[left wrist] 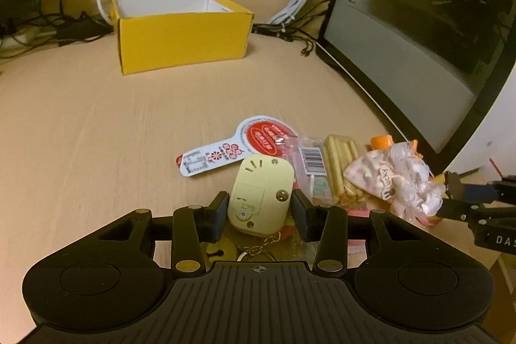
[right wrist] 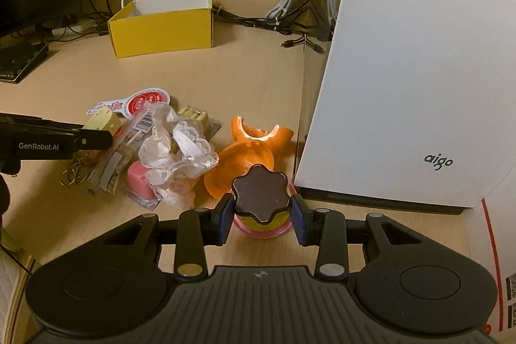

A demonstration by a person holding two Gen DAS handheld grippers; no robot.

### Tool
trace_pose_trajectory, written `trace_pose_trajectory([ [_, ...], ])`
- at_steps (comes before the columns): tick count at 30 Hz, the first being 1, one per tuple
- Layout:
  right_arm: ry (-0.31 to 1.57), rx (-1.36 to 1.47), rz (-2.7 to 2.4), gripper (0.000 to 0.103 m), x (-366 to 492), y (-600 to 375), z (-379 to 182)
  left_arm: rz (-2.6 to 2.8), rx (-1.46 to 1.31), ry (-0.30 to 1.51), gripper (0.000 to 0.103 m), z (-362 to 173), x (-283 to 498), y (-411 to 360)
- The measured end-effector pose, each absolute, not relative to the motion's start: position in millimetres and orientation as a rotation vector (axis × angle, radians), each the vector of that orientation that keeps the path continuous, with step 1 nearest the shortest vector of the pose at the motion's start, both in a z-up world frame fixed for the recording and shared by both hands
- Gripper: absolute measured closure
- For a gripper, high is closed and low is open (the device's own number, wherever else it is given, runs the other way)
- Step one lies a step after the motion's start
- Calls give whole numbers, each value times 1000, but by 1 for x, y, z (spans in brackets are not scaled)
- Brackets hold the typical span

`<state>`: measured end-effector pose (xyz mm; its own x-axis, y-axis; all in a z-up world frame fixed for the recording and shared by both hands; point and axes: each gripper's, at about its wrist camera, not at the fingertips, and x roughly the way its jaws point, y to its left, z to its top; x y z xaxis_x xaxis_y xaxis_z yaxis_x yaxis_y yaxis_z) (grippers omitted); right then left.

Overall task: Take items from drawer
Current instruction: 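Lift the white keychain and yellow-pink toy out and set them on the desktop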

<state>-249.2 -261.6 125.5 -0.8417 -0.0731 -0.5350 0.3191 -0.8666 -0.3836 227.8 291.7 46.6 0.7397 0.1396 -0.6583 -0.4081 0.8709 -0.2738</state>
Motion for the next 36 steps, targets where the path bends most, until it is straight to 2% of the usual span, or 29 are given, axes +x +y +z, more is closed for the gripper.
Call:
trace_pose_trajectory([
  [6,677,778,-2745,64,-248,-253,127,318,-445,652,58,46,220,293],
  [13,670,731,-2748,50,-234,-242,132,247,-395,593,59,64,208,287],
  [20,648,675,-2766,44,-211,-221,143,245,-301,557,59,91,196,269],
  [23,665,637,-2776,34,-196,-207,148,242,-261,557,59,103,182,250],
  [29,671,599,-2793,21,-164,-171,144,72,-238,573,59,112,159,198],
  [33,639,518,-2825,17,-148,-150,133,-49,-207,642,59,104,161,157],
  [36,630,648,-2790,16,-148,-138,126,-101,-185,692,59,95,167,133],
])
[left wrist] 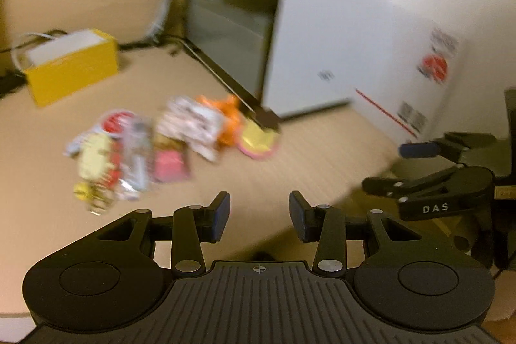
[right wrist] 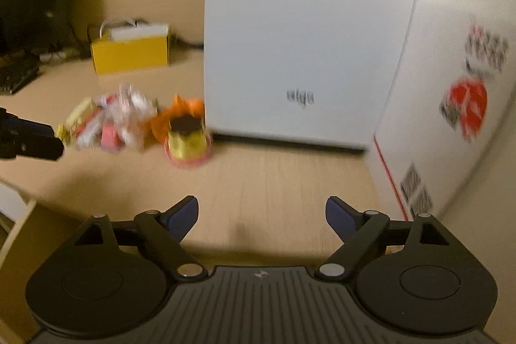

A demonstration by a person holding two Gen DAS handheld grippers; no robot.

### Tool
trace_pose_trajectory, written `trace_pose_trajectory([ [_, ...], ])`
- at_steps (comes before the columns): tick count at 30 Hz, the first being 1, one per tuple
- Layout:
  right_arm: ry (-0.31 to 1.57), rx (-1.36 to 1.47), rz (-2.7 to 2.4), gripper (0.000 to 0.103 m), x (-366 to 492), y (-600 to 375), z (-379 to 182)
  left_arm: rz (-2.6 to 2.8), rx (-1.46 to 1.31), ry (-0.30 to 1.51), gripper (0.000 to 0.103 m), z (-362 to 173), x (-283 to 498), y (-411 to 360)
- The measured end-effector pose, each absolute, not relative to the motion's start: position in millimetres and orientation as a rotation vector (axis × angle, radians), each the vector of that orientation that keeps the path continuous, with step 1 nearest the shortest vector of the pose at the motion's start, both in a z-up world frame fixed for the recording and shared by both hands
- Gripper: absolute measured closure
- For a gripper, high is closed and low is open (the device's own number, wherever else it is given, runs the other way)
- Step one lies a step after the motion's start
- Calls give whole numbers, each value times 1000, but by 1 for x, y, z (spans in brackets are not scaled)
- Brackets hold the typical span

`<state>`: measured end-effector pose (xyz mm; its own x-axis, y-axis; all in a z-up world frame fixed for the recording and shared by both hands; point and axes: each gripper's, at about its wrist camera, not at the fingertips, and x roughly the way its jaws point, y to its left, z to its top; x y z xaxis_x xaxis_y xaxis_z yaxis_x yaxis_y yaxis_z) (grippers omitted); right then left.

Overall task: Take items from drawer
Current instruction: 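Lift the white keychain and yellow-pink toy out and set them on the desktop, then lower both grippers into the drawer while the right gripper grasps the pink cat figure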

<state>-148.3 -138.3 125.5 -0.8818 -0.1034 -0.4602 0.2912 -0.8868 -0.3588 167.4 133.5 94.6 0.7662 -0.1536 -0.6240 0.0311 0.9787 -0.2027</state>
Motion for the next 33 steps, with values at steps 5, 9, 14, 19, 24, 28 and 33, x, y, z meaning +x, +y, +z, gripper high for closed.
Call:
trace_pose_trajectory([
  [5,625,770,-2751,16,-146,-123,120,-166,-169,743,59,83,179,113],
  [9,626,911,-2683,16,-147,-115,109,-209,-170,790,59,71,182,105],
  [14,588,1111,-2560,16,-149,-111,85,-225,-160,941,59,41,189,103],
  [19,630,1304,-2425,16,-155,-117,57,-215,-198,1017,59,17,178,111],
  [24,815,1374,-2351,17,-158,-135,32,-173,-216,1079,59,-2,172,123],
  [28,1042,1380,-2268,22,-164,-154,16,-153,-242,1093,60,-5,171,129],
  [33,1183,1417,-2168,38,-170,-162,-1,-152,-259,1089,60,-5,175,132],
])
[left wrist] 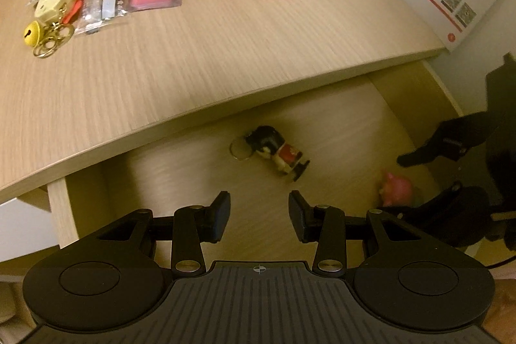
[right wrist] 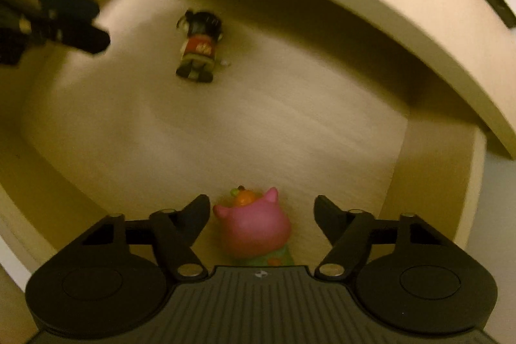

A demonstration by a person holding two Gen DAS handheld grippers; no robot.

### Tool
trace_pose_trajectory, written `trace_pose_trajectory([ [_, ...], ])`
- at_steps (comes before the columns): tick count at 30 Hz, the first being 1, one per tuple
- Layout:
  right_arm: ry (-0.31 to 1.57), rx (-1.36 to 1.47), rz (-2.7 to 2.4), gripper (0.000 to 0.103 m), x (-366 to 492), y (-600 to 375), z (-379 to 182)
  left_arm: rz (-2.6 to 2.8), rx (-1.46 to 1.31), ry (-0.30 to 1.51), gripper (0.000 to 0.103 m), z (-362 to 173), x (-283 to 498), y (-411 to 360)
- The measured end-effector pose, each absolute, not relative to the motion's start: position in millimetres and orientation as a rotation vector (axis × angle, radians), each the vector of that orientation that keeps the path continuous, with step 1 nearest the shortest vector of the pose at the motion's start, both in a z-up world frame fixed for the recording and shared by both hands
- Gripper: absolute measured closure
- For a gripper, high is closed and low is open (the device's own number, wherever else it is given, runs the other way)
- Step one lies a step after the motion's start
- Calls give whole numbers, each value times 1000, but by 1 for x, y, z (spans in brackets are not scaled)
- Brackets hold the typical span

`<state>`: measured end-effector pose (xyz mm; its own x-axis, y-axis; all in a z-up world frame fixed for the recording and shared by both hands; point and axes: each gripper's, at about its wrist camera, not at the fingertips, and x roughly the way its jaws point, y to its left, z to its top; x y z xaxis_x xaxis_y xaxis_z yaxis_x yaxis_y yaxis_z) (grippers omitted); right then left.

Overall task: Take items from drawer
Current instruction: 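Lower both grippers into the drawer while the right gripper grasps the pink cat figure, then grasp the black-red figure keychain with the left gripper while the right gripper lifts the pink cat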

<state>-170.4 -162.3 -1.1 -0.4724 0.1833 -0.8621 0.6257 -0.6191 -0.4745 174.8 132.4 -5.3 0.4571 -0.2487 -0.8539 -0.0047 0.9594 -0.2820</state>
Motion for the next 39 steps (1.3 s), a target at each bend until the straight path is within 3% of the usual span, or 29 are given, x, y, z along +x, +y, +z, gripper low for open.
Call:
trace_pose_trajectory([
  [3,1220,1419,-2131,57,-170,-164,-7,-164,-260,1090,60,-5,176,133],
  [7,1176,1392,-2179,58,-169,-160,-3,-175,-258,1094,60,-6,177,131],
  [16,792,1348,-2356,59,-171,-127,17,-148,-403,1066,60,-16,195,122],
  [34,706,1265,-2382,60,-187,-125,32,-5,-357,1134,59,-54,231,75],
  [36,711,1256,-2387,60,-188,-126,34,-21,-317,1122,61,-54,230,70],
  [38,716,1252,-2396,60,-190,-128,35,-43,-297,1124,71,-53,229,67],
  [39,721,1248,-2398,60,-191,-129,34,-57,-290,1130,71,-53,228,68],
])
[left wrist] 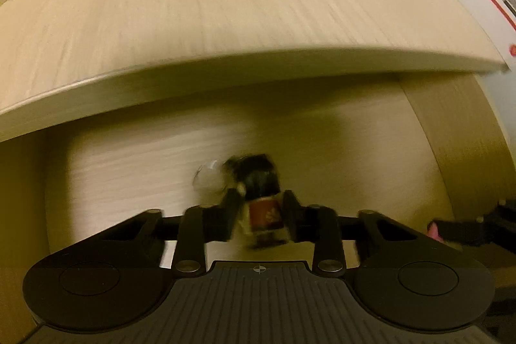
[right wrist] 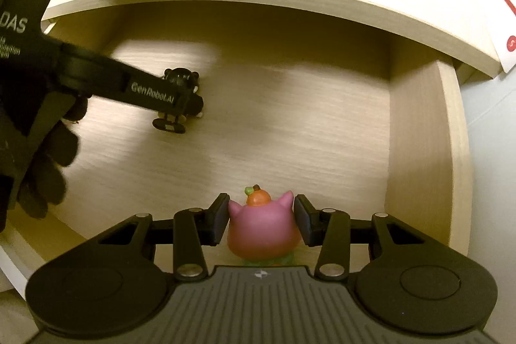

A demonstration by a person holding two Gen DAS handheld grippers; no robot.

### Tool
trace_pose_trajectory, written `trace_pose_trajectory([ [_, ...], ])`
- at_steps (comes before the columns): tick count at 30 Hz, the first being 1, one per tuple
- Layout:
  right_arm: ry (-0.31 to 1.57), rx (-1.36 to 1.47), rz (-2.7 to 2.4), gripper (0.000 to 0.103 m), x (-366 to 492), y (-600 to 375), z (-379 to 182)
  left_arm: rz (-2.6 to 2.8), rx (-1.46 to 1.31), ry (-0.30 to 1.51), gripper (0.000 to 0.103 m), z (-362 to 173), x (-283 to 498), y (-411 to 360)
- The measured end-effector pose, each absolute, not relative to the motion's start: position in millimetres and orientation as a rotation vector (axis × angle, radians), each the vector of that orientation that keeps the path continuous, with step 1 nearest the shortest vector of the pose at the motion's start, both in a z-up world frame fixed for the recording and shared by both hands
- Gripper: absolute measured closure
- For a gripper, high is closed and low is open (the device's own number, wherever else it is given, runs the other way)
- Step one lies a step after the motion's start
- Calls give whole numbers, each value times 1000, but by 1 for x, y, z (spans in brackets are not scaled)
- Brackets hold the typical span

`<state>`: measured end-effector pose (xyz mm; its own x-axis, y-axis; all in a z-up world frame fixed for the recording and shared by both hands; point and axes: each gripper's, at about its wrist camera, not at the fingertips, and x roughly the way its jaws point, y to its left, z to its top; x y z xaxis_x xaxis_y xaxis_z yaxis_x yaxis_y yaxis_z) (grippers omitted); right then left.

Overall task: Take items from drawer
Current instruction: 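Grasp the black-red figure keychain with the left gripper while the right gripper lifts the pink cat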

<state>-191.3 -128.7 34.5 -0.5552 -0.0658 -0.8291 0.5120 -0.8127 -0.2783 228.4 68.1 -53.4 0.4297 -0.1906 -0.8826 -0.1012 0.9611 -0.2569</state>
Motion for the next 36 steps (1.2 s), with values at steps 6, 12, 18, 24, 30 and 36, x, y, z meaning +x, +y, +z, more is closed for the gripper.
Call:
trace_pose_trajectory([
  [6,749,1224,-2421,60,-198,-135,36,-166,-245,1173,71,-47,216,69],
  [12,602,1144,-2464,60,-203,-139,76,-310,-240,1046,71,9,184,87],
  [18,464,692,-2534,61,-201,-167,185,-318,-245,684,71,120,176,134],
  [24,564,422,-2582,61,-214,-220,229,-136,-277,623,71,116,215,182],
  [30,599,529,-2567,61,-249,-256,187,-137,-281,690,71,76,215,203],
  [36,638,587,-2530,61,-246,-264,166,-173,-268,755,71,47,216,203],
])
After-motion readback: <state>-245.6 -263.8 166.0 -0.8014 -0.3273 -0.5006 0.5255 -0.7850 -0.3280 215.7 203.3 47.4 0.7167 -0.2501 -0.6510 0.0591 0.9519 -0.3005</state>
